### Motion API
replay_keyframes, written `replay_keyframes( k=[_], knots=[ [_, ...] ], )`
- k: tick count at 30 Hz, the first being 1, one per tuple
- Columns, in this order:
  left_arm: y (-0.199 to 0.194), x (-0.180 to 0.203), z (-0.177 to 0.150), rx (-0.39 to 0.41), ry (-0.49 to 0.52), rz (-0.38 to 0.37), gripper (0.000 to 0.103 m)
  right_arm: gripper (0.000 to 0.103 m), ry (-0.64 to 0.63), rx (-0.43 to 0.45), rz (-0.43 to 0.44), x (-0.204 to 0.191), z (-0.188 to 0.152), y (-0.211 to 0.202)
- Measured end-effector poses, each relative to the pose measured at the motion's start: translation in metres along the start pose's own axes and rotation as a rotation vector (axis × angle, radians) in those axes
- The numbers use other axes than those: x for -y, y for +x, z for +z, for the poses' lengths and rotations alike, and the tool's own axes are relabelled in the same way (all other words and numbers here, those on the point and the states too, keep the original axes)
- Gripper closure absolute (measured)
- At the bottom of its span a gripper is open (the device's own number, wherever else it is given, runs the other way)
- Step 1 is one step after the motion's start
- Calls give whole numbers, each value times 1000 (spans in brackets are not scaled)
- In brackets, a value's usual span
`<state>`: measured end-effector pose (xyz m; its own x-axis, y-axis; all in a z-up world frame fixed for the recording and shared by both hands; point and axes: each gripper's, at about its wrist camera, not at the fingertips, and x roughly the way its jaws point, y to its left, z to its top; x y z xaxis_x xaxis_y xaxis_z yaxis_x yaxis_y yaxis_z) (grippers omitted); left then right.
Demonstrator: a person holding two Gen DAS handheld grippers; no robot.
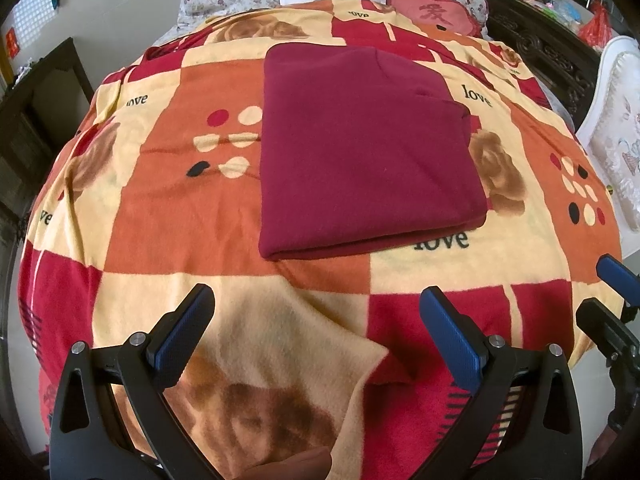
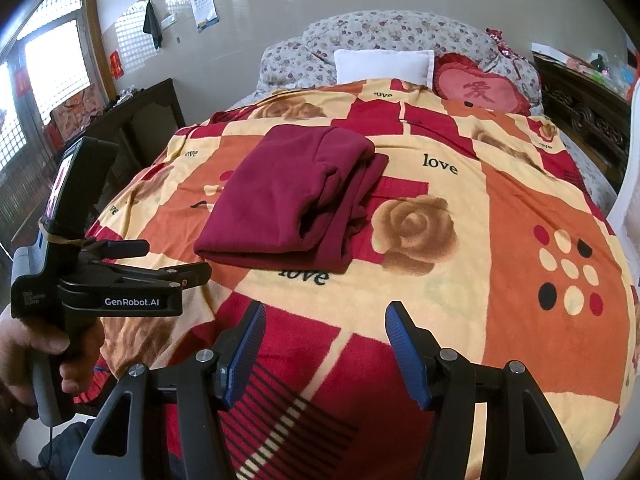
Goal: Fold small clothes
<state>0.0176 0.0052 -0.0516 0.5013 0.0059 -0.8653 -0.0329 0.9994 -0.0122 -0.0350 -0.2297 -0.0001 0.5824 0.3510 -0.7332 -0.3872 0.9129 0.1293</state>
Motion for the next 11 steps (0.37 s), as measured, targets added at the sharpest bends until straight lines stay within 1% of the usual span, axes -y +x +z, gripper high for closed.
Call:
replay_keyframes(
  k=[6,8,11],
  knots=[
    [4,0,-2,-9,-5,-22,1,43,-8,-1,2,-3,0,0],
    [1,-1,-3,12,-14,-27,1,43,-9,-2,1,-3,0,0],
    [-5,2,-3,40,8,-16,1,43,-3,-2,0,-4,0,1]
  ],
)
